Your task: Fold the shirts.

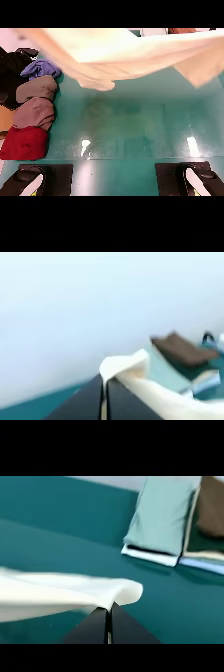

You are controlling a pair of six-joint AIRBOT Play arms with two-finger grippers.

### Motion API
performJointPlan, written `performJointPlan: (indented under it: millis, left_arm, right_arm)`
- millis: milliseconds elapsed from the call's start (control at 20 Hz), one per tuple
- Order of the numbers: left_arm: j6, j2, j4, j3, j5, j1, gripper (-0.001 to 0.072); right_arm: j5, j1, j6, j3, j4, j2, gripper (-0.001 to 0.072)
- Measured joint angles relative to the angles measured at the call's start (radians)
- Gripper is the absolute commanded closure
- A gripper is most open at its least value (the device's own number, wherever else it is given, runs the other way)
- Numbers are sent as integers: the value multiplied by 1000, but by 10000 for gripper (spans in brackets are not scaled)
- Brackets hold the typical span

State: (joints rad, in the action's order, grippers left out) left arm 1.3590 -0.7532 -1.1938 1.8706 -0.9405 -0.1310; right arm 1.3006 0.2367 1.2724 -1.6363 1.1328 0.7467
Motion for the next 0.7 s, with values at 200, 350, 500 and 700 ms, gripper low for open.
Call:
performJointPlan:
  millis: [200, 350, 500, 700]
  left_arm:
    - [1, -50, -35, 1, -18, 0, 685]
    - [4, -195, -82, -31, -68, 0, 685]
    - [33, -409, -98, -75, -108, 0, 684]
    - [77, -690, -107, -107, -128, 0, 284]
  right_arm:
    - [89, 27, 44, -41, -8, 48, 697]
    - [172, -9, 97, -18, -5, 153, 697]
    - [204, -71, 145, 86, -3, 275, 697]
    - [112, -128, 179, 245, -3, 456, 682]
